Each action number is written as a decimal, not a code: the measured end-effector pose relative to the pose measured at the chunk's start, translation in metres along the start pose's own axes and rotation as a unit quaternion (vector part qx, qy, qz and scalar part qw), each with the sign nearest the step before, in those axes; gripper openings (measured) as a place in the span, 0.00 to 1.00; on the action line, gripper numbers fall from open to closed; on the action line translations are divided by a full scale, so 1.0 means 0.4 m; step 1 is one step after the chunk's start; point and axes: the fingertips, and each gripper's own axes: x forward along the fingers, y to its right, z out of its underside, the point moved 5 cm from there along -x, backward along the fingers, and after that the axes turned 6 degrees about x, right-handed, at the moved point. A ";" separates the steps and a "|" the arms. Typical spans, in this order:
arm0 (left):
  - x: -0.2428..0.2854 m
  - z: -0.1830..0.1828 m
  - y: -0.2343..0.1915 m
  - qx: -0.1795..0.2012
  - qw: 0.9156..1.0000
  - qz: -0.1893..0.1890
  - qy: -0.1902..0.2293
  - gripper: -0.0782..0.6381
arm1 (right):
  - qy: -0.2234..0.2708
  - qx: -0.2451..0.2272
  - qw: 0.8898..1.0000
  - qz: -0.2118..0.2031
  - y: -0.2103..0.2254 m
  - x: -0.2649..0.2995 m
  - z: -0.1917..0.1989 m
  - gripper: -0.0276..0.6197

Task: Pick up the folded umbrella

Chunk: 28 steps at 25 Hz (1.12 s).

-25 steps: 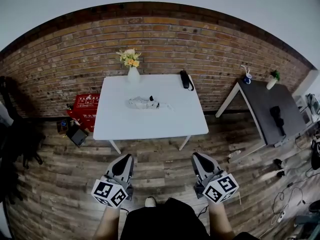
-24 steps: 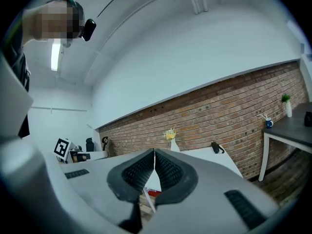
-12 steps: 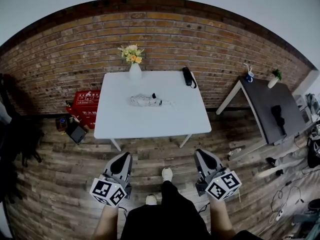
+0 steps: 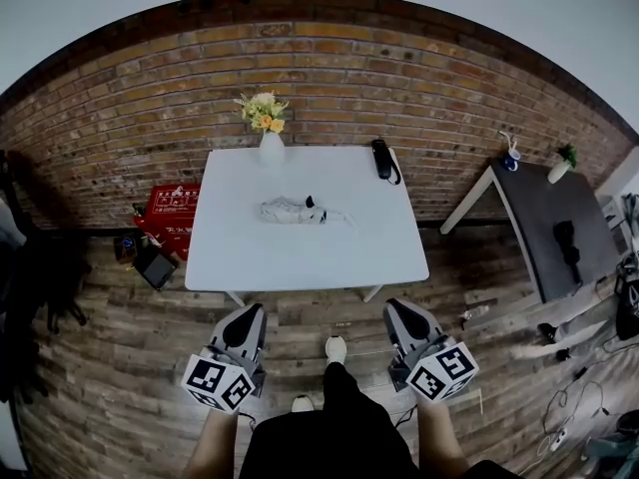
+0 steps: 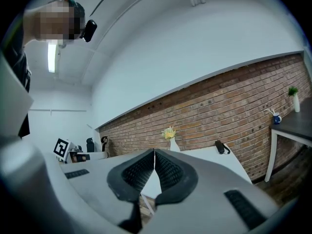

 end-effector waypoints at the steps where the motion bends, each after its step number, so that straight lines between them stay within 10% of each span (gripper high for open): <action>1: 0.022 -0.003 -0.004 0.000 1.000 0.001 -0.001 0.12 | 0.000 0.002 1.000 -0.001 0.018 0.014 -0.005 0.08; 28: 0.544 -0.063 -0.104 0.019 0.997 -0.070 -0.030 0.12 | -0.092 -0.007 0.989 -0.113 0.454 0.462 -0.107 0.08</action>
